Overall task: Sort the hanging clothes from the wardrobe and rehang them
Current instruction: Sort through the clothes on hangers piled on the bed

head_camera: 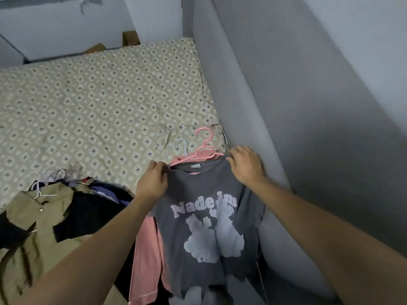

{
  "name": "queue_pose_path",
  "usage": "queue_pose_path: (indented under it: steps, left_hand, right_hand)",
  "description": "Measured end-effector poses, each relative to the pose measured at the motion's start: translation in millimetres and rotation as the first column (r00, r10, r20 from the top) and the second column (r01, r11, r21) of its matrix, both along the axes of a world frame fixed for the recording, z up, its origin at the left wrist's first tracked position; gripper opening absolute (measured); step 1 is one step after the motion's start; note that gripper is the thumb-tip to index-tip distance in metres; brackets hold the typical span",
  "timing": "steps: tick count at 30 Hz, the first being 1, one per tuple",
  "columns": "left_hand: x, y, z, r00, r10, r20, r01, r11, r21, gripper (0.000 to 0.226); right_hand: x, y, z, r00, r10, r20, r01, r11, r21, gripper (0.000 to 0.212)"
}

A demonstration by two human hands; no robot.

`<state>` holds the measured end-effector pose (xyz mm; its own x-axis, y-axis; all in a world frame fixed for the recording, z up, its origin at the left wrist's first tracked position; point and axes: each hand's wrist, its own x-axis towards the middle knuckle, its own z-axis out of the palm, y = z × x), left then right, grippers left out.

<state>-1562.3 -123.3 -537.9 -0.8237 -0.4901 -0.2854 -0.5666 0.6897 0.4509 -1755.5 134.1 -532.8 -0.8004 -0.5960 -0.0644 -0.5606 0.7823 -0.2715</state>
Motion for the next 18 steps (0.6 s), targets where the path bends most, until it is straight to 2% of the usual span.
queue_pose_path:
  steps: [2,5,11,18]
  left_hand:
    - [-9,0,-12,0.999,-0.043,0.011,0.043,0.997,0.06,0.034]
    - [-12,-3,-18,0.996,-0.089,0.023,0.087,0.994,0.068,0.05]
    - [21,-15,2,0.995,-0.077,0.068,0.082,0.993,-0.086,0.049]
    - [124,-60,39,0.998,0.034,0.061,-0.022,0.983,-0.18,0.054]
  right_hand:
    - [-15,-8,-18,0.997,0.043,0.061,-0.045,0.999,0.025,0.021]
    - [-25,-20,-32,0.983,0.104,0.148,-0.116,0.99,0.075,0.035]
    - [8,-48,-19,0.976,0.147,0.16,-0.149,0.989,0.001,0.038]
    - [102,-119,14,0.935,0.277,0.22,-0.263,0.961,-0.091,0.046]
